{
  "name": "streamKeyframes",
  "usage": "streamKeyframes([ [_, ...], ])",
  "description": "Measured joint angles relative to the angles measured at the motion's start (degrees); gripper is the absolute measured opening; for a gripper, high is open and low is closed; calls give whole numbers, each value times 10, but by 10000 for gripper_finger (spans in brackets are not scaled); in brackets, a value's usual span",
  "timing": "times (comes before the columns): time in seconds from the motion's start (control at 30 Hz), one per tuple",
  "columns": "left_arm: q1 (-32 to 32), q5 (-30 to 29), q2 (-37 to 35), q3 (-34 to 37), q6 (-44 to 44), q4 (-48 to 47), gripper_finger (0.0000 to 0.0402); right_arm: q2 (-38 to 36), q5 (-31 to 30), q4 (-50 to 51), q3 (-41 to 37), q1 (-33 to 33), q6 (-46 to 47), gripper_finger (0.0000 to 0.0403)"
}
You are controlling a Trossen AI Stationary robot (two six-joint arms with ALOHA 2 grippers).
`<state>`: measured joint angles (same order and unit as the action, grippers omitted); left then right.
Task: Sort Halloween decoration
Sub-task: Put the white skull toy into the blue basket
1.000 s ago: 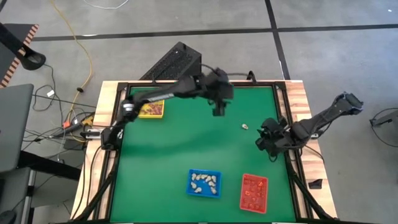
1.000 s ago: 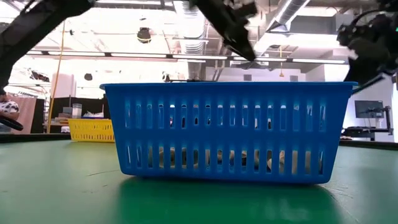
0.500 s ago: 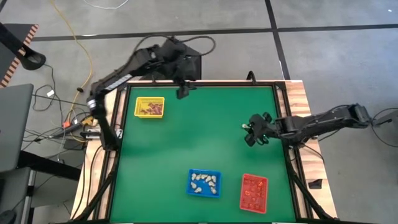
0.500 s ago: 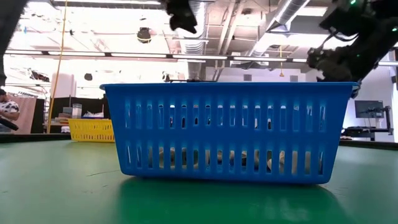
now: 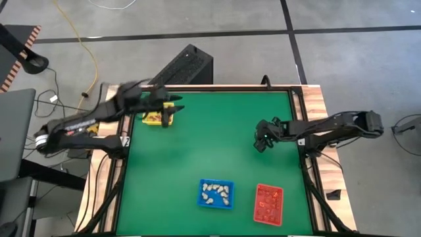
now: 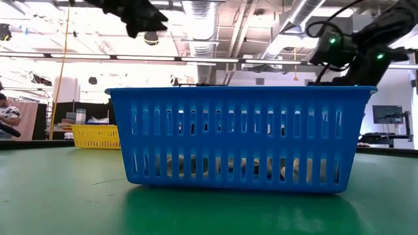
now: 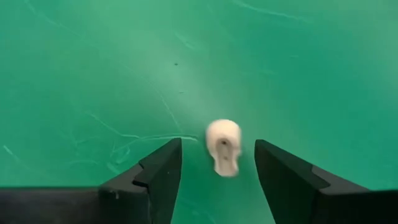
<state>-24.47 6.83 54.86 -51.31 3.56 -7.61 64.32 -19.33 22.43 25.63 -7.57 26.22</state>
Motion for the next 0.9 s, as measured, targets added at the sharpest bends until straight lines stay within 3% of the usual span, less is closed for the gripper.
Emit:
streamKeyframes([
  [0.17, 27, 1, -104, 171, -38, 212, 178, 43, 71, -60, 0, -50, -41, 227],
  [0.33, 36, 2, -168, 274, -57, 300, 178, 62, 91, -56, 0, -81, -43, 203],
  [0.5, 39, 3, -231, 369, -54, 388, 178, 60, 92, -35, 1, -87, -42, 148],
  [0.63, 38, -10, -283, 426, -59, 456, 178, 57, 113, -33, 4, -85, -43, 107],
  [0.77, 38, -29, -325, 437, -58, 445, 178, 51, 142, -26, 28, -63, -42, 107],
  [0.9, 37, -1, -347, 436, -62, 441, 178, 46, 164, -43, 76, -10, -33, 109],
])
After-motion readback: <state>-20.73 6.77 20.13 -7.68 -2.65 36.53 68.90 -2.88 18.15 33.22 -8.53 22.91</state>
